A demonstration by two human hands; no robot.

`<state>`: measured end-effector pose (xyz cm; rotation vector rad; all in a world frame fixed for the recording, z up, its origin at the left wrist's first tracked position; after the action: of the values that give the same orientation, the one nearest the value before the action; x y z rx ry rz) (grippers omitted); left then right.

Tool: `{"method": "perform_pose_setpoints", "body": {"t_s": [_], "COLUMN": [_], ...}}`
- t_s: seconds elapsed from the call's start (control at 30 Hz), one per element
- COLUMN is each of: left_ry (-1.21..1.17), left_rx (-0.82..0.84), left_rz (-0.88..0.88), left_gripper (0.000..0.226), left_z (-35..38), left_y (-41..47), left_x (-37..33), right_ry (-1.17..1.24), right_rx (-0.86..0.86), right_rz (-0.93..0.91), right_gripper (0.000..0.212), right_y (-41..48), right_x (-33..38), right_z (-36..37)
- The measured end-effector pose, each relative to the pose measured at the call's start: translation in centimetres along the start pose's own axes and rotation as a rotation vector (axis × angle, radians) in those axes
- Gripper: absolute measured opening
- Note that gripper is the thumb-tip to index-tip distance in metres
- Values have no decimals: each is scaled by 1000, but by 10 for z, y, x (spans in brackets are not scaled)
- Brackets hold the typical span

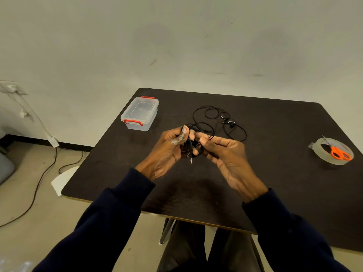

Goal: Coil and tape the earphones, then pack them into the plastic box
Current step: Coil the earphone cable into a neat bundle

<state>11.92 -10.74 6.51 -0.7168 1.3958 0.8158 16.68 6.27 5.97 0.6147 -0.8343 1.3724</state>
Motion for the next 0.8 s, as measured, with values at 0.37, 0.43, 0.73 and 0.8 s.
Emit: {"method": "perform_pose_setpoints", "body": {"t_s": [0.37,0.43,0.73,0.8], "left_ry": [-173,-219,-223,-223], "left_rx": [32,44,73,68], "left_rz": [-26,-34,-53,-53], "left_gripper": [31,36,36,39], "left_z": [-6,-6,-5,-5], "left_y": [-4,-4,-6,-7], "left_x": [7,6,4,3], "right_ry": [155,135,193,152], "right_rx": [50,81,192,185], "right_rz": [365,413,490,456], "right_gripper": [22,16,12,14], "right_y": [1,-1,-8,-7], "right_x": [3,5,10,8], "right_z": [2,3,9,10]}}
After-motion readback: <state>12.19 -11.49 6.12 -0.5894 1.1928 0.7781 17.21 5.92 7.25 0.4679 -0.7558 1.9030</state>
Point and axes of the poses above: each hand's wrist, its own y-axis towards the middle knuckle, its own z-axis out of the palm, x = y × z, the point moved 1 cm from there along y, towards the middle knuckle, and after that the axes turned 14 degrees about y, right-handed, at the moved point
